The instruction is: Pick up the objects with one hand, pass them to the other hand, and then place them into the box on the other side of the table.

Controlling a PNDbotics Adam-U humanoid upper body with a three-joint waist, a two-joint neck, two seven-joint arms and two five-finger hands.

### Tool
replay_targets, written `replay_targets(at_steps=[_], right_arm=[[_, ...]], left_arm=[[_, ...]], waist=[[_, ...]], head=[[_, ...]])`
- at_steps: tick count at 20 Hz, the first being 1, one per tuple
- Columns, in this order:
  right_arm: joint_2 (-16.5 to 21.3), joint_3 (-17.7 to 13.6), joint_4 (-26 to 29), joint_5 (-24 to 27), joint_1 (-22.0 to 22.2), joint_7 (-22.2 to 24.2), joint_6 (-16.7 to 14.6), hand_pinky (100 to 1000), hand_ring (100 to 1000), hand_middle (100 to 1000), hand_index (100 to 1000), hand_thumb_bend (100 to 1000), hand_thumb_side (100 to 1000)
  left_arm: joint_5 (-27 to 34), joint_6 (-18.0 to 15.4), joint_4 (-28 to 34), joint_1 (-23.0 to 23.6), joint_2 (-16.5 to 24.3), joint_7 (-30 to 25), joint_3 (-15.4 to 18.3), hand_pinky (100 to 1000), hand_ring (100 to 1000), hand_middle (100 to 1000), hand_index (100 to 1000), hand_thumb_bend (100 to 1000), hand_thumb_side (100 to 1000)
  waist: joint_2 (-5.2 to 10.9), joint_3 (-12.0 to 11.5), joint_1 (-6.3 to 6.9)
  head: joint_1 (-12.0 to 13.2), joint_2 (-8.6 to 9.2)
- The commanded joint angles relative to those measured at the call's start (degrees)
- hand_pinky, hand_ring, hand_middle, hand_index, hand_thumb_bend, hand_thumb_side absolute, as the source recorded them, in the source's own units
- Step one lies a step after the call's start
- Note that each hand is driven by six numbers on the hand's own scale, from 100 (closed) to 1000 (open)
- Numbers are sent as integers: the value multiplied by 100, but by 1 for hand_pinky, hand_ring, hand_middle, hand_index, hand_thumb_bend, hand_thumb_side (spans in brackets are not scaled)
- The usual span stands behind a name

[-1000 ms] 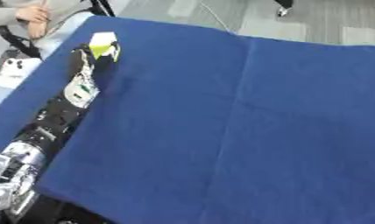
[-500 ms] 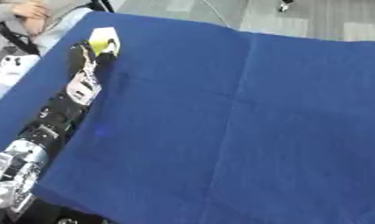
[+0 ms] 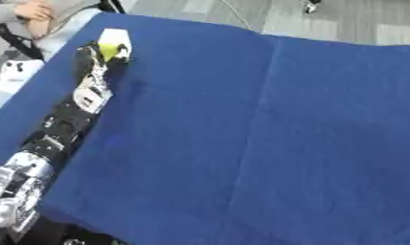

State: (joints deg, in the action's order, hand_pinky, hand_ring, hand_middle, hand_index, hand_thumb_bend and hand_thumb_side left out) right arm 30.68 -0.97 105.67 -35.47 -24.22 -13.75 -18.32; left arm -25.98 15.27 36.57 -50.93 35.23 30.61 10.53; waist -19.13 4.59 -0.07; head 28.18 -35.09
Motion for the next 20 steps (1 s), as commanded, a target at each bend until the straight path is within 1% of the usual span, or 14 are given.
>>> replay_targets(at_steps=[1, 7, 12, 20], right_arm=[[95, -22, 99, 31, -53, 20, -11, 880, 852, 882, 1000, 100, 164], [98, -27, 97, 31, -45, 19, -9, 880, 851, 882, 1000, 100, 166], [104, -33, 97, 31, -32, 14, -9, 879, 851, 882, 1000, 100, 164], [108, -27, 108, 33, -11, 21, -16, 879, 851, 883, 1000, 100, 163]], left_arm=[[-112, -79, 139, -59, 189, 26, 2, 700, 567, 493, 688, 156, 390], [-185, -199, 277, -14, 218, 54, 2, 695, 554, 479, 676, 137, 373], [-136, -292, 558, 62, 264, -19, -18, 693, 550, 474, 671, 139, 371], [9, -443, 1179, 311, 387, -196, -108, 684, 540, 465, 662, 163, 365]], waist=[[137, -12, 8], [158, -38, 16], [192, -78, 15], [258, -150, 12]], head=[[17, 71], [-3, 68], [-45, 61], [-269, 75]])
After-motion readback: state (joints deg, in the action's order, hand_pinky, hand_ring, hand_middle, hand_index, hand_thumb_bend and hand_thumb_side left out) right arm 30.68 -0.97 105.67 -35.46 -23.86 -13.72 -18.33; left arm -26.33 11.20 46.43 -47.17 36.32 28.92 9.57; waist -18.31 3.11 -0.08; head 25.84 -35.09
